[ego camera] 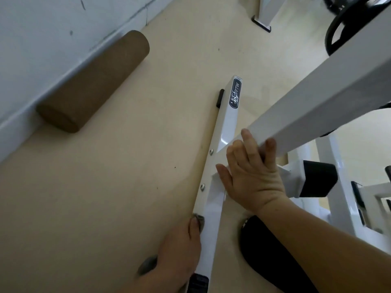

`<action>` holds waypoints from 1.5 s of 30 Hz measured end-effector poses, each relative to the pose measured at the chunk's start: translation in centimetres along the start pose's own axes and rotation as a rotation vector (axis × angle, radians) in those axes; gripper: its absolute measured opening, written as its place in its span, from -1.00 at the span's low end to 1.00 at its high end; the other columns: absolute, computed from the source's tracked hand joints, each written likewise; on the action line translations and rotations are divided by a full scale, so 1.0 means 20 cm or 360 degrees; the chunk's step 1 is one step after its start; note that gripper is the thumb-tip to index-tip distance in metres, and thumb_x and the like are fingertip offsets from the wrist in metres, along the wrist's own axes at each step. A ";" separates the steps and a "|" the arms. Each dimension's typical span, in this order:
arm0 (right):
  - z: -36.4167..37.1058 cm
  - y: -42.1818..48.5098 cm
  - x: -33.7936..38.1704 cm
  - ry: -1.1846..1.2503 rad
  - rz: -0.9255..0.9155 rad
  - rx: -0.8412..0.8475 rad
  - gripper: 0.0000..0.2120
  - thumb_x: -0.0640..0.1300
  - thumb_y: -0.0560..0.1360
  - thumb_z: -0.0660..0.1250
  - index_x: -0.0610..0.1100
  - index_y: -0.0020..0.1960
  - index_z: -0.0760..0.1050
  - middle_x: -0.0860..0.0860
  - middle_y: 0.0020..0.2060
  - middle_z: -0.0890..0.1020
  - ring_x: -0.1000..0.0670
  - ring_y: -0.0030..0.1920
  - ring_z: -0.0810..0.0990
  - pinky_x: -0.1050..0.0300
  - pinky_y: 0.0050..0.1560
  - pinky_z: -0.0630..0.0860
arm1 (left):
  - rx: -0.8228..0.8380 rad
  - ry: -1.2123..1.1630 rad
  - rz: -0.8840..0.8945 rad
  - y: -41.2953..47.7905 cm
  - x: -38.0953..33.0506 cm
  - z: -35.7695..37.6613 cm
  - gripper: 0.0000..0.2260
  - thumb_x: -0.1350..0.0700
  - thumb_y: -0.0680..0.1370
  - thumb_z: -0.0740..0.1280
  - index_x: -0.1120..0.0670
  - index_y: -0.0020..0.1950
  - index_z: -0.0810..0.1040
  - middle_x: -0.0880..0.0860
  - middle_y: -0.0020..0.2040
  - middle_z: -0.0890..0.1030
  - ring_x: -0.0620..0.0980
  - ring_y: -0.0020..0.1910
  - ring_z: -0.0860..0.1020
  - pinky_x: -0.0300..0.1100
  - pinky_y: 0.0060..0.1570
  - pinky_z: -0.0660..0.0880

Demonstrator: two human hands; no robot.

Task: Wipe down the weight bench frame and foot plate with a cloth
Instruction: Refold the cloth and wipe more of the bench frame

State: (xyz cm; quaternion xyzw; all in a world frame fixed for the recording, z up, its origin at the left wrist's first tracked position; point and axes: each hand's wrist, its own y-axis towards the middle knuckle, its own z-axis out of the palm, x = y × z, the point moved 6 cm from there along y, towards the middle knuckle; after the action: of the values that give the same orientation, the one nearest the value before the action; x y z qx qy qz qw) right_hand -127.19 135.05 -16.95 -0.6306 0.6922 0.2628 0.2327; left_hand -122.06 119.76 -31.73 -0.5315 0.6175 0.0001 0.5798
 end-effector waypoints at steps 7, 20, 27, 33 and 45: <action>-0.28 -0.34 0.14 0.1619 0.0300 -0.0227 -0.66 0.06 0.65 0.22 -0.01 0.38 0.48 0.01 0.38 0.38 0.01 0.40 0.40 -0.01 0.43 0.40 | -0.0443 -0.0307 0.0029 -0.05 -0.09 -0.30 -0.64 -0.06 0.73 0.08 0.08 -0.06 0.56 0.06 -0.11 0.61 -0.01 -0.17 0.54 -0.12 -0.26 0.38; 0.05 -0.89 0.15 0.3480 0.1904 0.0649 -0.83 0.00 0.65 0.32 -0.01 0.15 0.64 -0.09 0.06 0.73 -0.14 0.08 0.71 -0.20 0.06 0.67 | -0.0203 -0.0087 0.0714 -0.32 -0.45 0.07 -0.82 0.04 0.55 0.34 -0.20 0.04 0.68 -0.11 0.01 0.64 -0.11 0.02 0.60 -0.09 0.05 0.59; 0.25 -0.91 -0.02 0.2780 0.2310 0.0044 -0.78 -0.11 0.58 0.41 0.08 0.16 0.45 0.00 0.00 0.61 -0.02 -0.03 0.63 0.08 -0.13 0.60 | -0.0103 0.0664 0.0685 -0.10 -0.37 0.04 -0.46 -0.08 0.72 0.14 0.06 0.66 0.12 0.03 0.67 0.09 0.02 0.63 0.05 -0.18 0.54 0.00; 0.42 -0.62 -0.07 0.2473 0.1869 0.0112 -0.84 -0.04 0.57 0.43 0.01 0.15 0.60 0.09 -0.09 0.64 0.12 -0.07 0.61 0.31 -0.21 0.46 | 0.0124 0.0651 0.0732 0.05 -0.18 0.03 -0.29 -0.26 0.65 0.20 -0.21 0.67 -0.15 -0.30 0.63 -0.21 -0.15 0.62 0.09 -0.19 0.52 0.15; 0.74 -0.43 0.23 0.1334 0.0800 0.0301 -0.47 0.07 0.70 -0.03 -0.06 0.63 0.15 0.00 0.62 0.19 -0.04 0.64 0.03 -0.01 0.62 -0.02 | 0.0178 0.0709 0.0786 0.08 -0.15 0.04 -0.40 -0.33 0.65 0.08 -0.50 0.44 -0.35 -0.52 0.45 -0.41 -0.23 0.60 0.06 -0.10 0.61 0.06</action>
State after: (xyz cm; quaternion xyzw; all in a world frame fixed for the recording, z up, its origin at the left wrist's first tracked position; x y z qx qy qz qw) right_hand -119.19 140.81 -31.71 -0.4717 0.8776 -0.0293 -0.0800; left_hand -123.23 122.92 -30.83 -0.3202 0.8383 -0.0095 0.4412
